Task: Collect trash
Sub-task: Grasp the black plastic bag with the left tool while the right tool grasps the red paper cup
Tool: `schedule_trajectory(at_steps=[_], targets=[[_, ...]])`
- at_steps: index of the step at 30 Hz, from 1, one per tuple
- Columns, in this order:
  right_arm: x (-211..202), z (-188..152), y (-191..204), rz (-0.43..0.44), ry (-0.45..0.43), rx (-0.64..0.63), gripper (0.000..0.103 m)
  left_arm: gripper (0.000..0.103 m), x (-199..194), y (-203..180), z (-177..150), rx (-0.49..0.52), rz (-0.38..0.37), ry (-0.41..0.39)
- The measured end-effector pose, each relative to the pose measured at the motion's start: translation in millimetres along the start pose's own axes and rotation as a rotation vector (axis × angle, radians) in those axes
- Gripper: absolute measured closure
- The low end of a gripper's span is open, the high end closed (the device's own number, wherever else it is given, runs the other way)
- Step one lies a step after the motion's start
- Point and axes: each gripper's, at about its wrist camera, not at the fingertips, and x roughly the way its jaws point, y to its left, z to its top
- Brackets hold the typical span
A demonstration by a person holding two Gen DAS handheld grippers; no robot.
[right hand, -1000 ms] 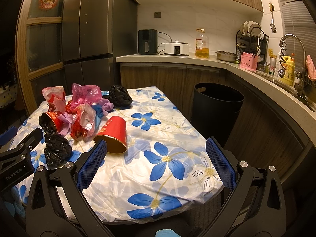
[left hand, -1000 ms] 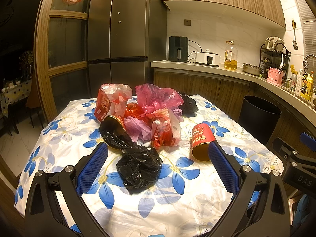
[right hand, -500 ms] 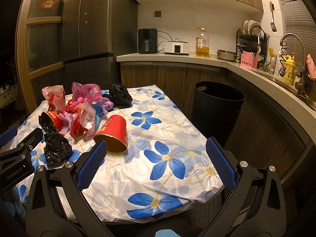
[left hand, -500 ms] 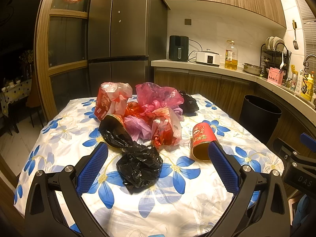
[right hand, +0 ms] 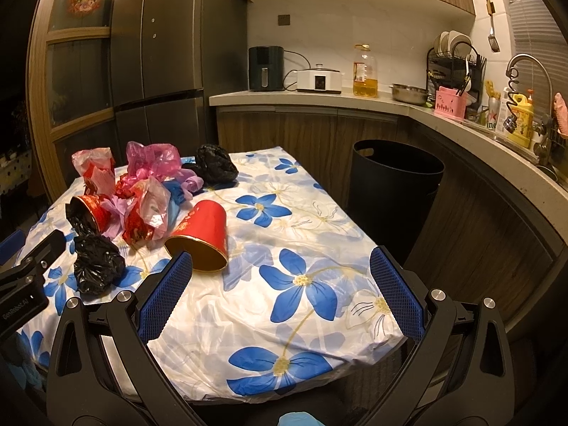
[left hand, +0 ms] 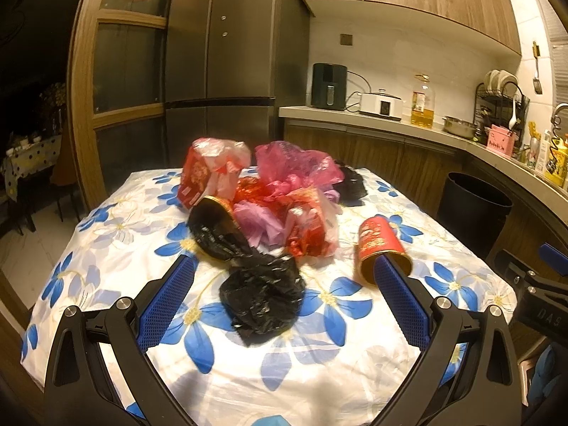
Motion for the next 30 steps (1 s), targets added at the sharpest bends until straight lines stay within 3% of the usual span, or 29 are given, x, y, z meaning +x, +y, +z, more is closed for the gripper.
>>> schedule_trajectory(at_steps=[7,15,18,21,27,29,30], targets=[[25,-12,6,0.045,-0.009,-0.025,0.005,0.006,13,15,-11,-0.029,-0.002,0.007],[54,-26,22,0.093,-0.019,-0.071,0.023,0.013,39,19,-19,-0.051,0.005,0.019],[65,-29,30,0.113,-0.018,-0.092,0.032,0.023,51,16,-19,-0.040,0.008,0.023],[76,-30,35,0.135,-0.011,-0.100,0.036,0.024,62,14,-20,-0.036,0.011,0.041],[87,-29,41,0.171,0.004,-0.099,0.040,0.049,86,17,-25,-0.045,0.019,0.113],[89,-28,42,0.179,-0.004,-0.103,0.040,0.065,90,18,-27,-0.049,0.014,0.127],[89,-28,42,0.184,-0.008,-0.103,0.040,0.068,91,19,-27,-0.049,0.005,0.132]])
